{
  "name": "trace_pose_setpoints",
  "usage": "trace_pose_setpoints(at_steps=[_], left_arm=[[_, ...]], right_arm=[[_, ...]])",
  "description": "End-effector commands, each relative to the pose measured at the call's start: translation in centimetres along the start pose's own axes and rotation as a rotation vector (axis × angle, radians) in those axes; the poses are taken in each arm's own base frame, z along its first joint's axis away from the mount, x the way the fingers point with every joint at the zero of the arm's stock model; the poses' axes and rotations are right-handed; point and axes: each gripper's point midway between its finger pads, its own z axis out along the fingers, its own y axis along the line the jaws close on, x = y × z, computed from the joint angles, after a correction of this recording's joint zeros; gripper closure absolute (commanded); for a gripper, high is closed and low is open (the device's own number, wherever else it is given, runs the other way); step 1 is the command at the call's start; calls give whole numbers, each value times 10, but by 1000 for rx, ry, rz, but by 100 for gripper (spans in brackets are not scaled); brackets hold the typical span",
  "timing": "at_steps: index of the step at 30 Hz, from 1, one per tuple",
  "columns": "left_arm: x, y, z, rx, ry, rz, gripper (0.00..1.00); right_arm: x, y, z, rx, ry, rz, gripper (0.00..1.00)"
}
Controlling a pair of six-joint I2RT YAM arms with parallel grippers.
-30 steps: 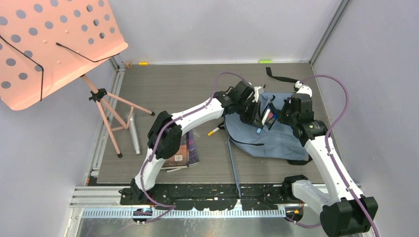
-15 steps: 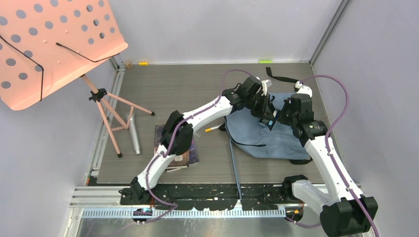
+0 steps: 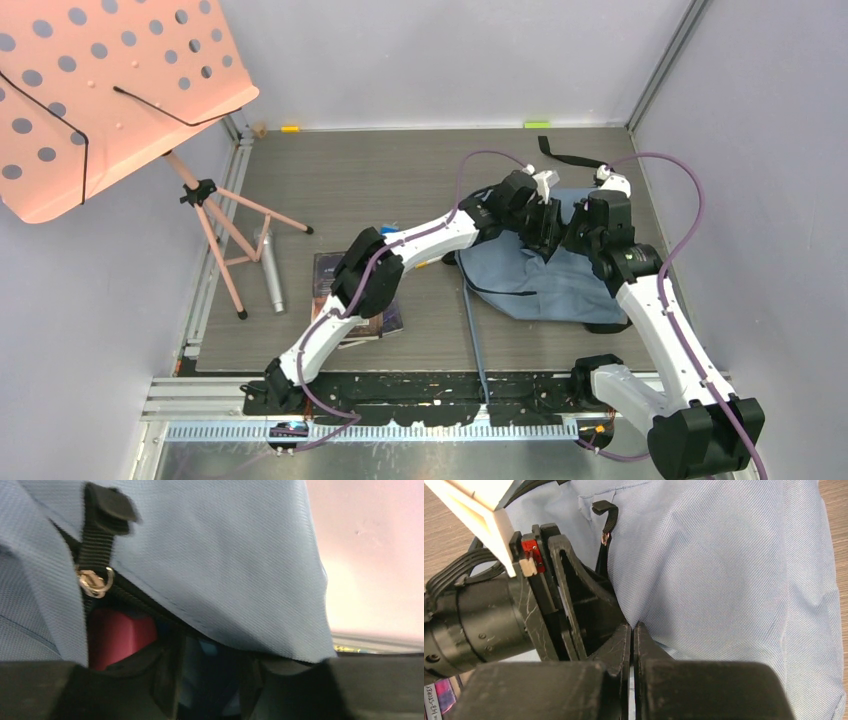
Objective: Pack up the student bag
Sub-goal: Place the stationery in the student bag.
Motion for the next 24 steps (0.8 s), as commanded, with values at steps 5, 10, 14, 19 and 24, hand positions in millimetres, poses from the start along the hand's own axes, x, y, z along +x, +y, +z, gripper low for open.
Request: trace_pose_setpoints(at_steps=[5, 10, 14, 19, 24], left_arm=[[-32, -42, -38, 58, -106, 221, 40], [-32, -44, -48, 60, -119, 285, 37], [-34, -45, -58, 50, -145, 335, 37], [-42, -57, -77, 68, -210, 408, 36], [-44, -64, -95, 70, -239, 491, 36]], right_arm=[[-28, 12, -9, -51, -110, 28, 99], [-28, 11, -8, -46, -110, 28, 99], [-28, 11, -8, -44, -111, 26, 99], [-28, 10, -9, -43, -113, 26, 99], [-29, 10, -9, -40, -115, 27, 99]])
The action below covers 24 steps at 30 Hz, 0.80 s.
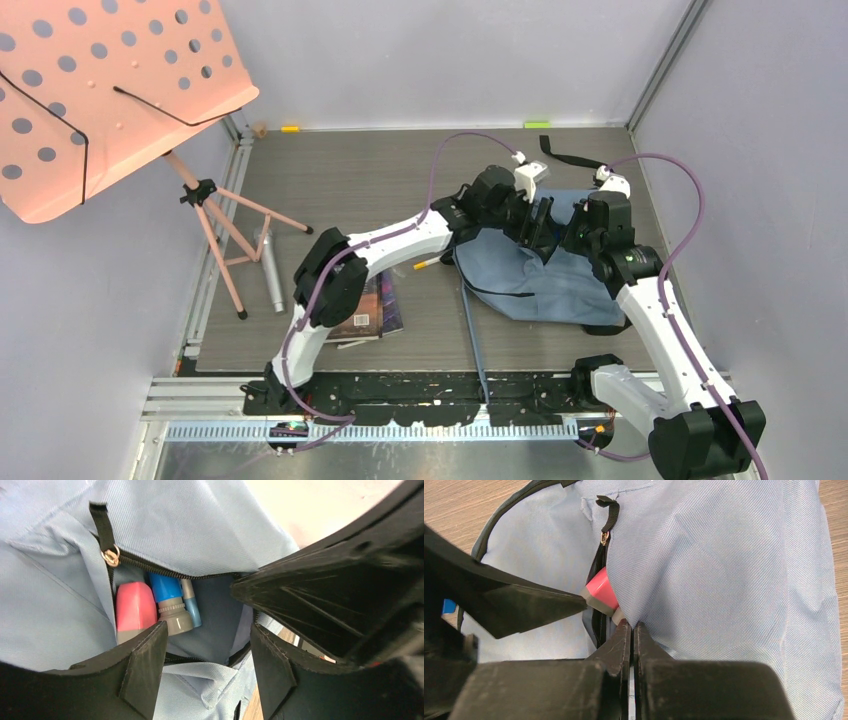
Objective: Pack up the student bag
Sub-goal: Place the stationery in the student bag, then move the stationery to the center of the board.
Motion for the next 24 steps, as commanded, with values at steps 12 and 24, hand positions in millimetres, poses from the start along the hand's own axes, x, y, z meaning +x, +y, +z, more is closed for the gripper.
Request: trace_pose_setpoints(at_steps=[12, 24], left_arm=[[14, -13, -131, 185, 63, 284, 32], [82, 111, -214, -228, 378, 399, 36]], right_arm=[[-30, 8, -7, -31, -113, 23, 100], [-29, 8, -6, -30, -110, 22, 100]])
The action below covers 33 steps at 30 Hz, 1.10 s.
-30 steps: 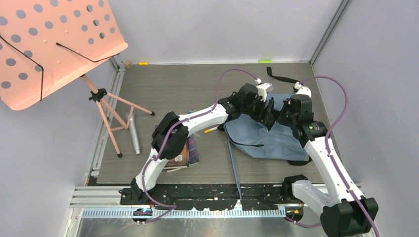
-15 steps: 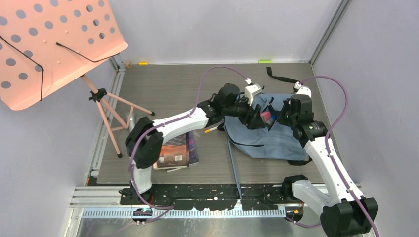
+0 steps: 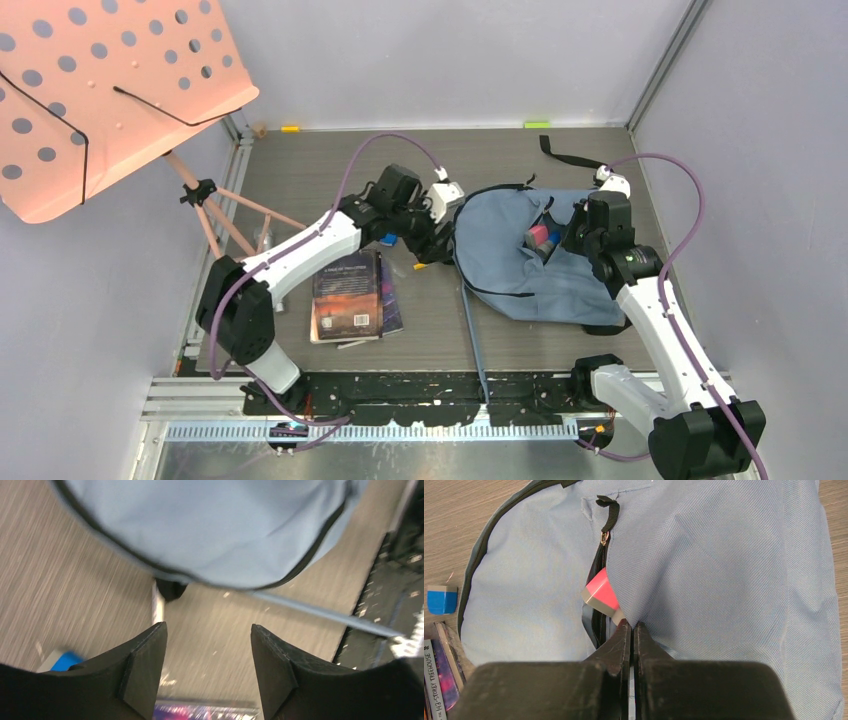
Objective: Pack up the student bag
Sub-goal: Move the stationery to the center of the board.
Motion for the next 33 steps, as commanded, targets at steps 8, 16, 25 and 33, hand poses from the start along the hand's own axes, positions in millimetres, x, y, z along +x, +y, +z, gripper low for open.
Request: trace_pose_setpoints(at_steps=[8, 16, 25, 33], left_arm=[[83, 47, 18, -76, 294, 36, 48], [99, 54, 34, -95, 338, 2, 51], [112, 63, 50, -229, 416, 61, 54], [103, 71, 53, -259, 394, 60, 56]], right_arm=[[-28, 9, -5, -32, -104, 23, 100], [-29, 9, -6, -35, -107, 23, 99], [-28, 10, -5, -37, -103, 23, 100], [-27, 10, -5, -38, -100, 23, 99]])
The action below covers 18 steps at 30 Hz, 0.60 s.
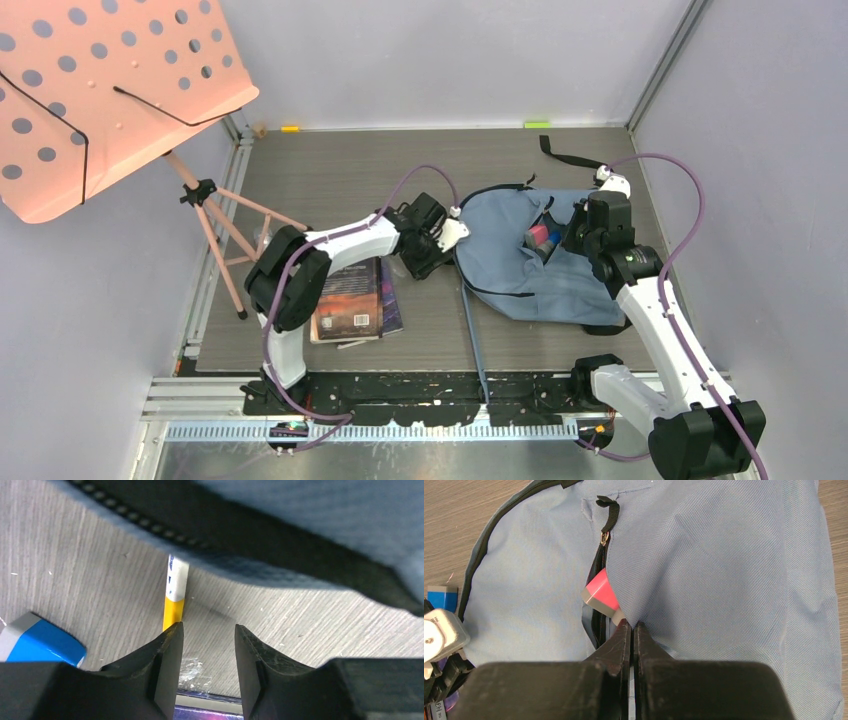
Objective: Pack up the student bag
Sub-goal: Move the stationery to the center of the board.
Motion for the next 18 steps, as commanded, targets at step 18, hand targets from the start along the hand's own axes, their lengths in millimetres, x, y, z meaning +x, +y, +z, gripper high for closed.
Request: trace_pose_setpoints(at_steps=[18], left_arm=[[-25, 28, 7, -47, -43, -30, 53]], right_arm=[[-25, 11, -1, -38, -85, 21, 99]])
